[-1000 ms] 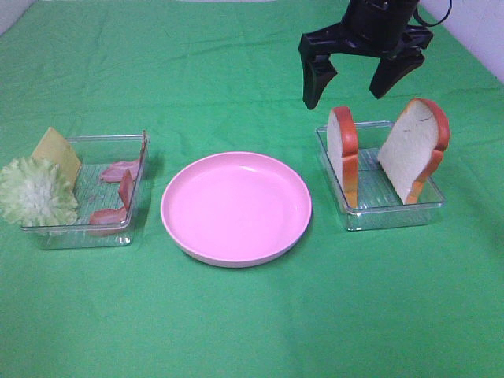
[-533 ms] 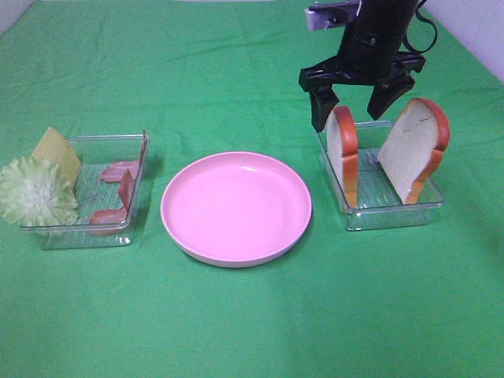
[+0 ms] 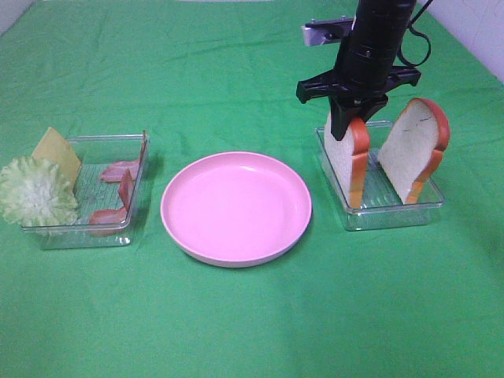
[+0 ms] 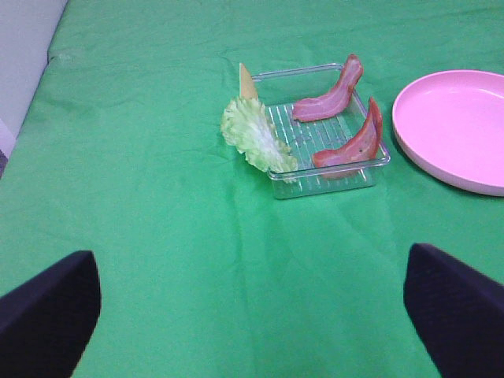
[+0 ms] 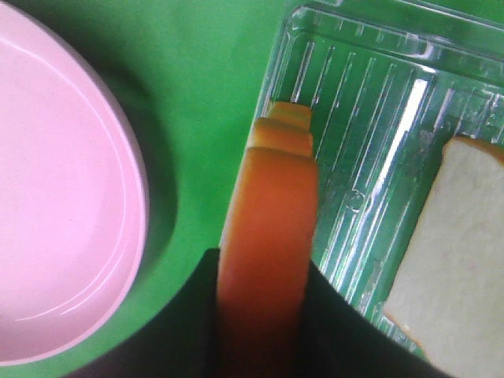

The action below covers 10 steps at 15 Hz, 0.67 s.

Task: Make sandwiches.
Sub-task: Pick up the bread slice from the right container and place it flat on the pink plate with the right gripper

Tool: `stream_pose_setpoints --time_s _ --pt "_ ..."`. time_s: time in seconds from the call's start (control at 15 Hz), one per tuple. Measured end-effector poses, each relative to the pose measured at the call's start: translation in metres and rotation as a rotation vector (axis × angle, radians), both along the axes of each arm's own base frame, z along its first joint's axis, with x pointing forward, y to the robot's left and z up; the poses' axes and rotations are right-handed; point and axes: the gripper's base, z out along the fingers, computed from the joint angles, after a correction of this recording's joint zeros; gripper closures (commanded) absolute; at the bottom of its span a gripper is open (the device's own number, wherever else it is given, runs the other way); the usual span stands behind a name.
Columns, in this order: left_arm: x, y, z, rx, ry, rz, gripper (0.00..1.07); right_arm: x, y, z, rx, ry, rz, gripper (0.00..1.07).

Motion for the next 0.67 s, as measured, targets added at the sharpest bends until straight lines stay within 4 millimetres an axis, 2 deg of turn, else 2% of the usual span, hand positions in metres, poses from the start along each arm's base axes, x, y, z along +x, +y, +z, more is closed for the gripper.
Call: stream_pose_setpoints --time_s 0.27,0.4,0.53,0.6,0.67 --pt "0.000 0.000 0.000 0.000 0.000 0.000 0.04 0.007 0.003 0.022 0.020 -0.048 -0.002 1.07" --pt "0.000 0.000 0.000 0.000 0.000 0.000 0.04 0.002 0.003 0.058 0.074 -0.128 -0.016 1.07" --pt "0.000 0.000 0.000 0.000 0.000 0.000 0.04 -0.012 0.006 0.095 0.175 -0.184 -0.022 1.07" --pt "0.000 0.000 0.000 0.000 0.000 0.000 0.04 -0.020 0.011 0.109 0.267 -0.185 -0.015 1.07" --pt "0.000 0.000 0.000 0.000 0.000 0.000 0.04 -0.024 0.015 0.114 0.323 -0.176 -0.007 1.07"
